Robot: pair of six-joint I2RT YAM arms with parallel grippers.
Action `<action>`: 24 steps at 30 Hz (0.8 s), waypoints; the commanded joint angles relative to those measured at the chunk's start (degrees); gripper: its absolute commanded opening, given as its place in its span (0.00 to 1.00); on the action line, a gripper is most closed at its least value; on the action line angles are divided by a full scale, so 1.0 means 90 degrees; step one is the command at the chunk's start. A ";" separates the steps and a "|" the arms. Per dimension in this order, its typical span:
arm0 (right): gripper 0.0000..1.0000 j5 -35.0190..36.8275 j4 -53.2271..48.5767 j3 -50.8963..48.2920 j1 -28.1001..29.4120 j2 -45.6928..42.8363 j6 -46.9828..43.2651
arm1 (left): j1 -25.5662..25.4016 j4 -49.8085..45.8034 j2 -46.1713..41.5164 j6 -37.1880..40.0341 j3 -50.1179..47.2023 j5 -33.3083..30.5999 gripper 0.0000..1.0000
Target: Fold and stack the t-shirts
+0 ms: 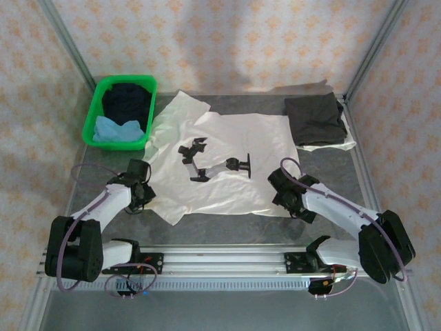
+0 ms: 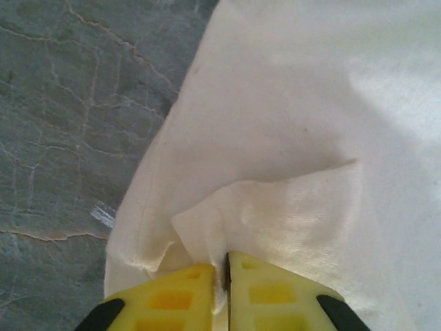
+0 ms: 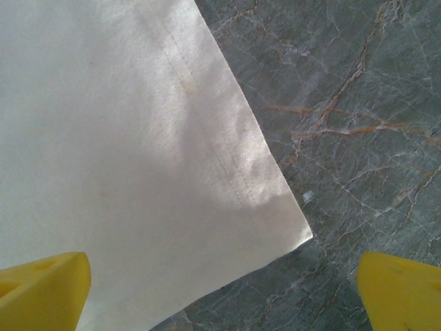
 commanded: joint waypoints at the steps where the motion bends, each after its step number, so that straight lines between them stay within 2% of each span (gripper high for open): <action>1: 0.99 0.0241 -0.0361 0.0027 -0.0016 -0.0107 0.0072 | 0.0007 -0.0197 -0.0277 0.0052 0.0289 -0.0104 0.08; 4: 0.99 0.0228 -0.0440 0.0037 -0.0016 -0.0108 0.0086 | 0.0007 -0.0471 -0.0540 0.0112 0.0452 -0.0199 0.00; 14: 0.98 -0.0041 -0.0339 -0.0197 -0.0016 -0.0126 0.0650 | 0.0007 -0.1102 -0.1313 0.0181 0.0741 -0.0270 0.00; 18: 0.95 0.0109 -0.0357 -0.0315 -0.0016 -0.0580 0.0885 | 0.0007 -0.1238 -0.1577 0.0211 0.0901 -0.0196 0.00; 24: 0.88 -0.0177 0.0495 -0.0632 -0.0021 -0.0652 0.1213 | 0.0007 -0.1292 -0.1761 0.0231 0.1044 -0.0054 0.00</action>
